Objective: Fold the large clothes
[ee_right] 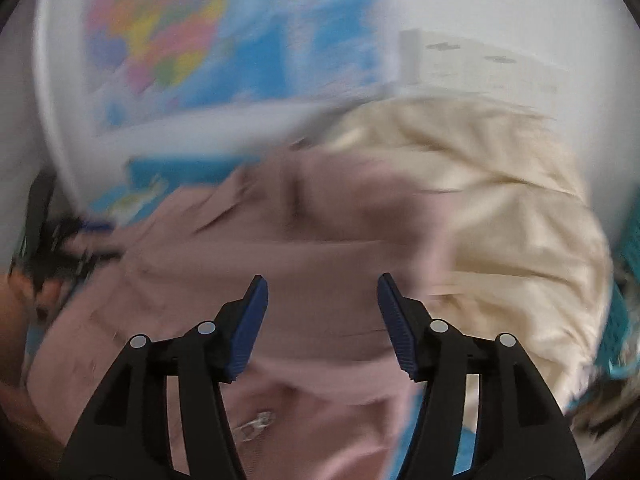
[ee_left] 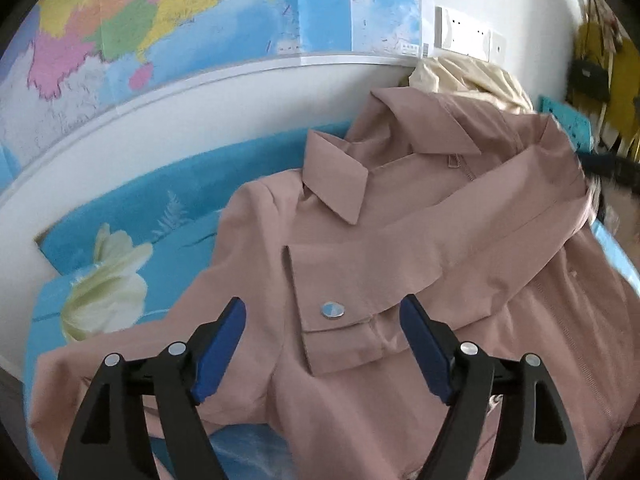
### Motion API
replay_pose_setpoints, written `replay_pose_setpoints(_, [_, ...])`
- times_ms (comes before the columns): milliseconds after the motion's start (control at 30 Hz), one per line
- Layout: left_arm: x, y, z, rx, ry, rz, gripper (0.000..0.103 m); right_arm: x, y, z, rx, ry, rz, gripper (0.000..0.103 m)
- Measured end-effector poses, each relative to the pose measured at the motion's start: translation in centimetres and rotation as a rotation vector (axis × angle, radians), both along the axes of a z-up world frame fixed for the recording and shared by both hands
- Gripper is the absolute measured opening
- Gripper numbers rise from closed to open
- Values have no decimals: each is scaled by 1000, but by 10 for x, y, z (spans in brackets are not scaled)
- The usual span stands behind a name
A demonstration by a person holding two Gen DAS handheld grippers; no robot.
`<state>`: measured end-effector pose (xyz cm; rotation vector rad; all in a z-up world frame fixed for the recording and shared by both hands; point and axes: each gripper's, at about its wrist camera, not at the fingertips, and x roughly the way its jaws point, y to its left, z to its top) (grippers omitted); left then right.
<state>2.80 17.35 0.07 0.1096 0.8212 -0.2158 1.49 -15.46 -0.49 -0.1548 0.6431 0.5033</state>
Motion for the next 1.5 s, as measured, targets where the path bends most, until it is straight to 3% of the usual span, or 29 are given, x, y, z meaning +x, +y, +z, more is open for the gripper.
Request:
replay_pose_setpoints(133, [11, -10, -21, 81, 49, 18, 68, 30, 25, -41, -165, 58, -8, 47])
replay_pose_setpoints(167, [17, -13, -34, 109, 101, 30, 68, 40, 23, -51, -186, 78, -31, 40])
replay_pose_setpoints(233, [16, -15, -41, 131, 107, 36, 68, 52, 19, -62, -164, 145, -35, 40])
replay_pose_setpoints(367, [-9, 5, -12, 71, 5, 54, 72, 39, 25, -41, -136, 123, -19, 61])
replay_pose_setpoints(533, [-58, 65, 32, 23, -125, 225, 76, 18, 46, -14, -90, 101, 70, 69])
replay_pose_setpoints(633, [-86, 103, 44, 41, -151, 343, 79, 10, 71, -7, -46, 129, 166, 69])
replay_pose_setpoints(767, [-109, 133, 29, 95, -73, 437, 80, 0, 118, -8, 0, 200, 332, 72])
replay_pose_setpoints(867, [-118, 147, 3, 120, 11, 462, 80, -15, 158, -13, -30, 229, 439, 73])
replay_pose_setpoints(1000, [-125, 159, -23, 88, 98, 460, 80, -34, 206, -22, -71, 252, 548, 73])
replay_pose_setpoints(1100, [-128, 169, -36, 18, 142, 445, 80, -45, 226, -29, -66, 289, 606, 74])
replay_pose_setpoints(1200, [-135, 174, -35, -56, 119, 410, 38, -57, 250, -33, -60, 326, 664, 74])
replay_pose_setpoints(1233, [-135, 176, -33, -96, 124, 401, 11, -63, 260, -34, -61, 329, 697, 74])
replay_pose_setpoints(1267, [-136, 177, -30, -124, 124, 399, 5, -68, 267, -35, -63, 328, 719, 74])
replay_pose_setpoints(1500, [-139, 169, 2, -189, 68, 327, 4, -125, 341, -48, -95, 302, 908, 74])
